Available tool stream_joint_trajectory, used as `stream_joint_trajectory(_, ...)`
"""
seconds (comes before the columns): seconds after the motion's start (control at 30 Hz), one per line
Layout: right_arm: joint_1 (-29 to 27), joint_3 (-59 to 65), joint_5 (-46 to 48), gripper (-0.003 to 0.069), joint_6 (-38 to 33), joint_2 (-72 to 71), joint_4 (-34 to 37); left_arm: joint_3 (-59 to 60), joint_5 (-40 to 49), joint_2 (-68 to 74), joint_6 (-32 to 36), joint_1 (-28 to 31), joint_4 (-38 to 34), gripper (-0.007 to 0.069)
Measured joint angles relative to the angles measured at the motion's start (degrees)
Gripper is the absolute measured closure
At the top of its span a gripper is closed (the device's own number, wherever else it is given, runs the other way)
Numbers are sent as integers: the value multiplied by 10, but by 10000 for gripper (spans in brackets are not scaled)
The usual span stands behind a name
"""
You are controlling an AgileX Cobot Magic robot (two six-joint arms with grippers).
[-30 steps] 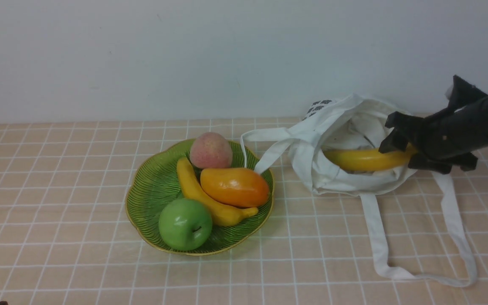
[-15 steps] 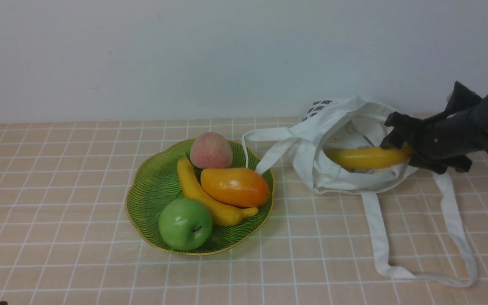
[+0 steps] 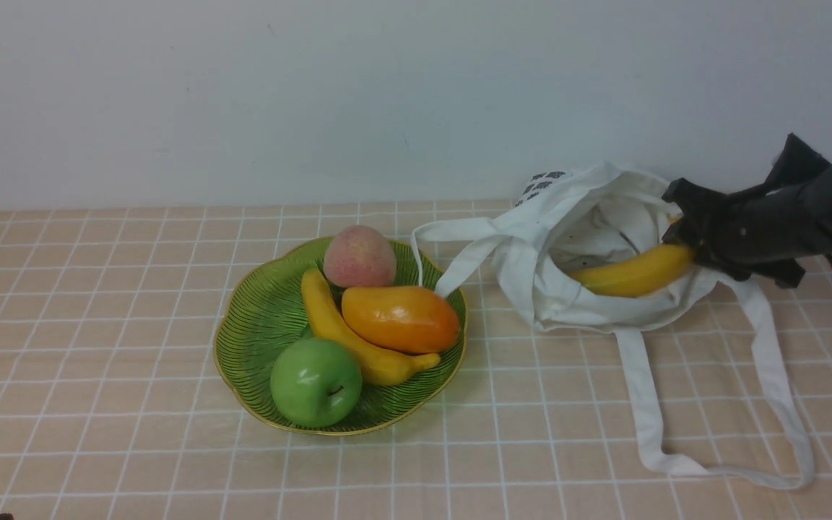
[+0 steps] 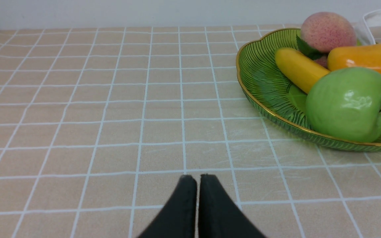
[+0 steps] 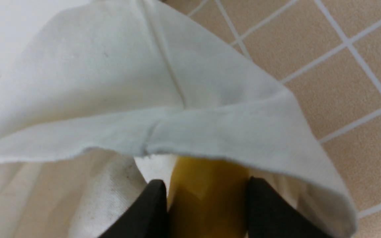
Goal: Take the fruit out of the bag on the brown coffee tablecloth and place them on the plate.
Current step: 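Reach into the bag and grasp the banana with the right gripper, then take the banana out of the bag and place it in the fruit dish with the right gripper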
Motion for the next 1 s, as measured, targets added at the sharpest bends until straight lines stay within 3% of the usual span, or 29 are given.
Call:
stream_joint_trajectory(0.63, -1, 1, 161, 378, -69, -154, -32, 0, 0, 0, 0, 0, 0, 632)
stream_joint_trajectory(0.8, -1, 1, 205, 379, -63, -205, -99, 0, 0, 0, 0, 0, 0, 632)
stream_joint_trajectory(1.0, -1, 1, 210, 379, -2, -268, -201, 0, 0, 0, 0, 0, 0, 632)
